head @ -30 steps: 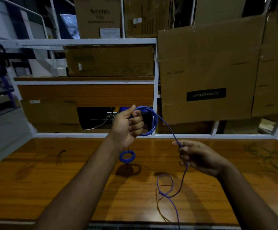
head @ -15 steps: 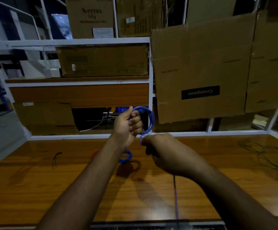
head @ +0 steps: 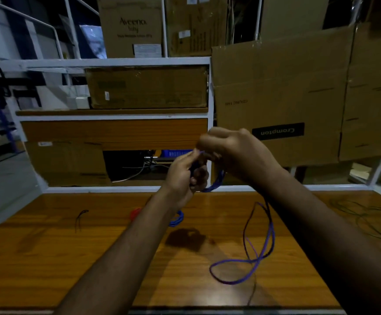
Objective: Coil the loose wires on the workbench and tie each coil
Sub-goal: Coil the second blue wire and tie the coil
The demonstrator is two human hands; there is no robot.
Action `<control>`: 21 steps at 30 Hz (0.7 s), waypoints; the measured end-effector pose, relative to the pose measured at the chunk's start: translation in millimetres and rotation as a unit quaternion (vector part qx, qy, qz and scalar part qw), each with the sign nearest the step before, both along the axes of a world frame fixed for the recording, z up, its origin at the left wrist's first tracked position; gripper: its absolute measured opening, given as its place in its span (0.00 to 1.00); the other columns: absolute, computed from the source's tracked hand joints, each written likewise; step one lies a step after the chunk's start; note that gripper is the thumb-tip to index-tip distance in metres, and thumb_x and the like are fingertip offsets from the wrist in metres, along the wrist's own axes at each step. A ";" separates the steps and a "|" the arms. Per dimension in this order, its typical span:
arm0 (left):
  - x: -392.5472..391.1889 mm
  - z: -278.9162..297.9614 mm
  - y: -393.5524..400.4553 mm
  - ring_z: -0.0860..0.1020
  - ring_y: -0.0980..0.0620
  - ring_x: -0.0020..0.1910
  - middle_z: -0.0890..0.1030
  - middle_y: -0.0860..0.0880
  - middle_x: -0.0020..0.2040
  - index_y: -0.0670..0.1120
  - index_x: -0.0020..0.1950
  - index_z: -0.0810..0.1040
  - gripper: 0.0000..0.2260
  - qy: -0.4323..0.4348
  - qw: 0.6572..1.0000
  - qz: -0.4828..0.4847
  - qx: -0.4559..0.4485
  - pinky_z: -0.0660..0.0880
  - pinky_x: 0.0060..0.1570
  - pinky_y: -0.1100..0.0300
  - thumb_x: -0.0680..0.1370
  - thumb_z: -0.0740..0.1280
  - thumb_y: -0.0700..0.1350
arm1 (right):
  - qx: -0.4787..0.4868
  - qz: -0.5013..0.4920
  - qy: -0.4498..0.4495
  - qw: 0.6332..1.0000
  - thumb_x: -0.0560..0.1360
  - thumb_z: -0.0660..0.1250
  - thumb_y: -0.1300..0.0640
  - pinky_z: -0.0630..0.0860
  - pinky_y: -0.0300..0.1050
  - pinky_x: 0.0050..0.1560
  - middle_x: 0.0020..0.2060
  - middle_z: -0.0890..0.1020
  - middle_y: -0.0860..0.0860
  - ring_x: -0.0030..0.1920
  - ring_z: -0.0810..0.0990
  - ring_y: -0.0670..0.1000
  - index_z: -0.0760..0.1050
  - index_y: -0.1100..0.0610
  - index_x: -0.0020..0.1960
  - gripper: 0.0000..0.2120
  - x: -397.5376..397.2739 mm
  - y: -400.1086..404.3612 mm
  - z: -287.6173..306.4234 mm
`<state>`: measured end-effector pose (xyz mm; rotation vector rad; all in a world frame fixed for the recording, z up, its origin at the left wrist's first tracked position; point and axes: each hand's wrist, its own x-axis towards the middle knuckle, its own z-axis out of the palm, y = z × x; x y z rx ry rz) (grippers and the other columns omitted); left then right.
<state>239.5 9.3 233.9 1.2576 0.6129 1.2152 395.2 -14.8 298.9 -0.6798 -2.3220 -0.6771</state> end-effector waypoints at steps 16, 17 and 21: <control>-34.2 7.2 9.2 0.59 0.58 0.19 0.61 0.54 0.23 0.49 0.33 0.67 0.21 -0.234 0.962 -0.069 -0.123 0.53 0.20 0.65 0.85 0.52 0.52 | -0.584 -0.008 0.180 0.792 0.82 0.61 0.60 0.79 0.46 0.48 0.43 0.79 0.51 0.43 0.78 0.49 0.78 0.54 0.56 0.08 81.5 13.3 -72.3; -38.2 8.2 11.1 0.59 0.58 0.19 0.61 0.54 0.23 0.49 0.34 0.67 0.21 -0.242 0.961 -0.063 -0.118 0.53 0.20 0.65 0.85 0.52 0.52 | -0.587 -0.031 0.193 0.785 0.82 0.60 0.60 0.80 0.50 0.52 0.44 0.80 0.52 0.45 0.79 0.49 0.78 0.55 0.55 0.09 84.9 14.0 -82.1; -37.8 7.1 13.0 0.59 0.58 0.19 0.61 0.54 0.23 0.49 0.35 0.65 0.19 -0.232 0.964 -0.048 -0.120 0.55 0.19 0.65 0.85 0.51 0.52 | -0.438 -0.107 0.349 0.822 0.80 0.64 0.58 0.84 0.49 0.47 0.45 0.82 0.52 0.42 0.83 0.44 0.76 0.49 0.51 0.05 78.6 11.7 -109.2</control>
